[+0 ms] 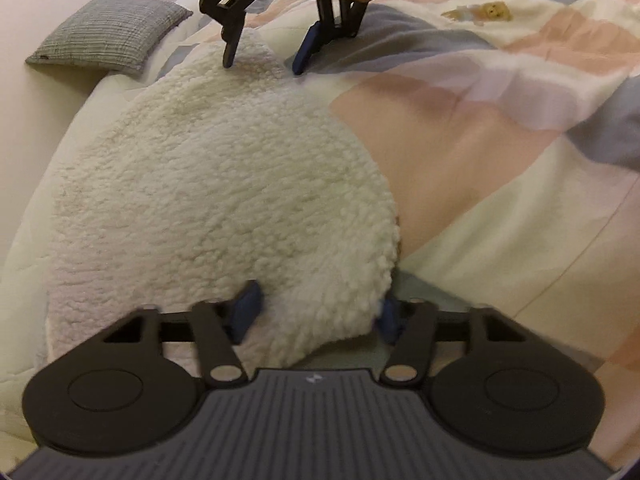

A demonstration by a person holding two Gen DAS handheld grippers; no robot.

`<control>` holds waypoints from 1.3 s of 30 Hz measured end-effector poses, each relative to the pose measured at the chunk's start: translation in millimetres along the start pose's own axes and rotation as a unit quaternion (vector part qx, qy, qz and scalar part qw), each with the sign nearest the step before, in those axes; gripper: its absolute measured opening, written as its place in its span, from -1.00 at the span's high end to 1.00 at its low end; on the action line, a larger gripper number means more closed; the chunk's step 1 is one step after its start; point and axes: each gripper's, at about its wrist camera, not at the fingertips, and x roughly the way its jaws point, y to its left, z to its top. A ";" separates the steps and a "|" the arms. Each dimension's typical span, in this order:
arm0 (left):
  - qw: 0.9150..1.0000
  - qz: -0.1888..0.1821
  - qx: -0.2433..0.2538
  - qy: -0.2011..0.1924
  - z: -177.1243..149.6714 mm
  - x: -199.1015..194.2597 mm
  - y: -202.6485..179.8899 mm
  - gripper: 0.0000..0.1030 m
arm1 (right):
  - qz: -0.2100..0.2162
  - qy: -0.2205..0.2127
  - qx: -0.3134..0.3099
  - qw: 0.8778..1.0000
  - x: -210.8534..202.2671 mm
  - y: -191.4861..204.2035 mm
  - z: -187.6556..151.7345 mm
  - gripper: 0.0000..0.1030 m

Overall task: Fold clothes
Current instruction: 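Grasp the vest edge with the left gripper while the right gripper grasps another edge, then lift the vest up with both grippers to unfold it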

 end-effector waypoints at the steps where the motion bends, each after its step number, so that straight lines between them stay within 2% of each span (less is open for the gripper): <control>1: 1.000 0.006 0.003 0.002 -0.6 0.2 0.8 0.55 | 0.008 0.001 0.005 1.000 4.5 1.4 1.6 -0.36; 2: 1.000 0.012 0.007 0.004 -1.2 0.4 1.5 0.75 | 0.016 0.003 0.009 1.000 8.7 3.0 3.2 -0.35; 3: 1.000 0.015 0.006 0.005 -1.3 -0.8 4.1 0.75 | 0.024 0.010 0.007 1.000 12.1 6.7 3.4 -0.28; 5: 1.000 0.011 -0.010 0.001 0.3 -7.6 15.5 0.77 | 0.038 0.024 -0.004 0.999 17.3 15.7 2.1 0.33; 6: 1.000 0.010 -0.021 -0.003 1.7 -13.2 22.4 0.77 | 0.031 0.027 -0.015 0.999 17.4 22.3 -0.2 0.81; 8: 0.998 0.018 -0.053 -0.016 6.3 -33.5 43.4 0.78 | 0.017 0.014 -0.032 0.999 8.0 33.4 -3.6 0.82; 11: 0.994 0.035 -0.100 -0.038 13.4 -66.8 77.8 0.78 | 0.049 -0.024 -0.022 0.998 -29.4 47.7 -7.1 0.90; 14: 0.986 0.061 -0.138 -0.076 25.1 -111.4 116.3 0.79 | 0.070 -0.063 -0.018 0.995 -76.0 68.9 -10.0 0.91; 19: 0.965 0.092 -0.180 -0.168 56.6 -202.2 169.3 0.79 | 0.095 -0.129 -0.021 0.987 -169.7 108.9 -22.2 0.92; 22: 0.952 0.084 -0.189 -0.226 79.4 -259.5 175.5 0.79 | 0.104 -0.177 -0.017 0.979 -242.2 127.0 -28.5 0.92; 26: 0.939 0.049 -0.179 -0.288 109.1 -330.6 143.5 0.80 | 0.095 -0.238 -0.028 0.966 -355.5 141.5 -46.7 0.92; 29: 0.930 0.009 -0.163 -0.329 126.3 -382.4 102.5 0.80 | 0.063 -0.291 -0.043 0.954 -446.4 142.8 -78.9 0.91; 34: 0.915 -0.094 -0.122 -0.374 147.9 -464.1 7.8 0.79 | 0.003 -0.370 -0.011 0.929 -598.4 101.7 -154.7 0.91; 37: 0.899 -0.160 -0.109 -0.394 160.2 -503.2 -40.5 0.79 | -0.031 -0.414 0.014 0.910 -680.1 72.4 -204.4 0.91; 39: 0.882 -0.205 -0.107 -0.410 169.5 -527.8 -69.0 0.79 | -0.054 -0.442 0.019 0.895 -733.0 60.4 -236.1 0.91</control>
